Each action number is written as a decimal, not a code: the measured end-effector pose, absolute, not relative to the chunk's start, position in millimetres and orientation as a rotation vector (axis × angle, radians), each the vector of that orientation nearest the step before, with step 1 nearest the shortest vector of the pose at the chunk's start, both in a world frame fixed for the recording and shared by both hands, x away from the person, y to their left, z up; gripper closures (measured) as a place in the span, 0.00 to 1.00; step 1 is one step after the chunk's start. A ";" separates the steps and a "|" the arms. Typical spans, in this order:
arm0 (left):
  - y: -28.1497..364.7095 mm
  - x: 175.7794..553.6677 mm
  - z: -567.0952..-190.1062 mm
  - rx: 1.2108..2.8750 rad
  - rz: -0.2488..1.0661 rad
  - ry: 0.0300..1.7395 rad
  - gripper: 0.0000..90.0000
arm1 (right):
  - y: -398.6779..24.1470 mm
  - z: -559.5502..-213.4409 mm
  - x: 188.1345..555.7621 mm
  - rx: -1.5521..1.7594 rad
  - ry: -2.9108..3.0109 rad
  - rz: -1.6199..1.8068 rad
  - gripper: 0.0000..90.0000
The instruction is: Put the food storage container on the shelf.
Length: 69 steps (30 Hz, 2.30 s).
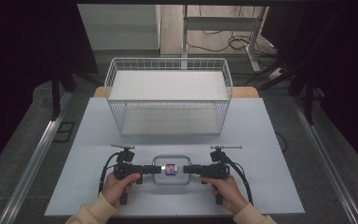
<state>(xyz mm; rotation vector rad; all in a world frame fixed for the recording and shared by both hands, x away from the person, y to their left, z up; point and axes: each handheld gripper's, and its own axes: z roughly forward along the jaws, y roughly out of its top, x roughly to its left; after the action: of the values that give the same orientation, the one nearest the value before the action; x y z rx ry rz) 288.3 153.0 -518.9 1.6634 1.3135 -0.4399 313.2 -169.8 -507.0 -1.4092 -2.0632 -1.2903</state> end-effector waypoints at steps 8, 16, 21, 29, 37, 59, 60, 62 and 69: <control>153.6 294.1 -508.8 1.670 -0.422 1.297 0.56 | -169.6 -497.2 319.7 -1.398 -2.082 -1.297 0.58; 156.9 303.9 -480.6 1.667 -0.378 1.276 0.56 | -166.1 -471.8 330.5 -1.369 -2.109 -1.348 0.58; 157.2 313.0 -463.6 1.661 -0.360 1.258 0.56 | -165.3 -452.7 338.7 -1.361 -2.129 -1.370 0.58; 158.7 324.6 -433.1 1.647 -0.320 1.228 0.56 | -163.9 -420.2 352.1 -1.336 -2.169 -1.411 0.58; 162.4 331.8 -401.1 1.638 -0.262 1.200 0.56 | -158.8 -386.5 362.3 -1.293 -2.207 -1.467 0.57; 165.1 356.7 -356.6 1.628 -0.199 1.173 0.56 | -154.8 -342.4 388.5 -1.263 -2.234 -1.537 0.57; 165.6 357.9 -354.1 1.630 -0.195 1.173 0.56 | -154.3 -340.6 389.5 -1.262 -2.233 -1.539 0.57; 166.5 360.2 -350.8 1.631 -0.196 1.171 0.56 | -153.4 -336.8 391.7 -1.262 -2.235 -1.542 0.57; 166.5 370.2 -339.1 1.638 -0.174 1.169 0.55 | -151.5 -326.2 403.2 -1.253 -2.237 -1.560 0.57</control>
<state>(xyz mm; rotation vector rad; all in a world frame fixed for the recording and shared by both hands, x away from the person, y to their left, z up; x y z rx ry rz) 370.2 166.5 -339.1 1.6378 1.1691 -0.1745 403.2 -151.5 -326.2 -1.2530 -2.2367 -1.5598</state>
